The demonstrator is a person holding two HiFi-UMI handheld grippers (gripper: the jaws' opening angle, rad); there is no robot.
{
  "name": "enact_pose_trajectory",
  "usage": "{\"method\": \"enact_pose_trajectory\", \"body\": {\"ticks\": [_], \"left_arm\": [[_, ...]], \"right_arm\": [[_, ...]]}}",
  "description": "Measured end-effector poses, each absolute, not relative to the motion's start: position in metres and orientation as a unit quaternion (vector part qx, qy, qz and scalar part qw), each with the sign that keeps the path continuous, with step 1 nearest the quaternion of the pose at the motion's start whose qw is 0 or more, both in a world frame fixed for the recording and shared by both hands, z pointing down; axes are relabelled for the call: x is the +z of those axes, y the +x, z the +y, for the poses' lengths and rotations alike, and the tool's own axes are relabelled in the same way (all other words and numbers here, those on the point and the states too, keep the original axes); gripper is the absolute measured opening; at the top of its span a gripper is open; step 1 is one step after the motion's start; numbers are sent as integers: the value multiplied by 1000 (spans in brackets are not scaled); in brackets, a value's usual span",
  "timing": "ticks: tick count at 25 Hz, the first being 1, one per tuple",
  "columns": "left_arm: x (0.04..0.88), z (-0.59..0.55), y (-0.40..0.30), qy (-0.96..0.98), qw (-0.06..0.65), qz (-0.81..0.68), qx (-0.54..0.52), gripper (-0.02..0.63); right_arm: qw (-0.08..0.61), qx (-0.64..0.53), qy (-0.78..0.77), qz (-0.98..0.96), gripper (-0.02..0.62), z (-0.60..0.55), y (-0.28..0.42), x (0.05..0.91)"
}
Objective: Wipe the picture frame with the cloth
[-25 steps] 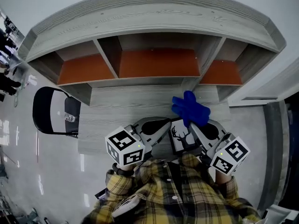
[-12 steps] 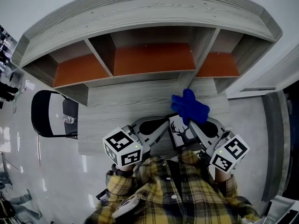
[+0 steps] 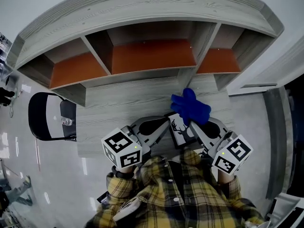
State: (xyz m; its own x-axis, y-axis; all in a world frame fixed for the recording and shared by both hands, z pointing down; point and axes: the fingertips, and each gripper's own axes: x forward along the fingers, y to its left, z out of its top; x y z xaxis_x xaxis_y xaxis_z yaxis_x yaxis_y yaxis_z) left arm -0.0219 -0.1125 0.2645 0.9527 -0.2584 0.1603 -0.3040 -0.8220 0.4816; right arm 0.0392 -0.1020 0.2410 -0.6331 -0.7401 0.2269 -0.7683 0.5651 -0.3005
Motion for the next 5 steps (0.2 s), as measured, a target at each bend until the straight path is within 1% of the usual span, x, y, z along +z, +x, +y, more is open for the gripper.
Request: {"method": "enact_pose_trajectory", "body": {"ticks": [5], "left_arm": [[268,-110,-26,953,261,-143,46,5]], "right_arm": [[41,190,432,-881,46,-101,37,244]]}}
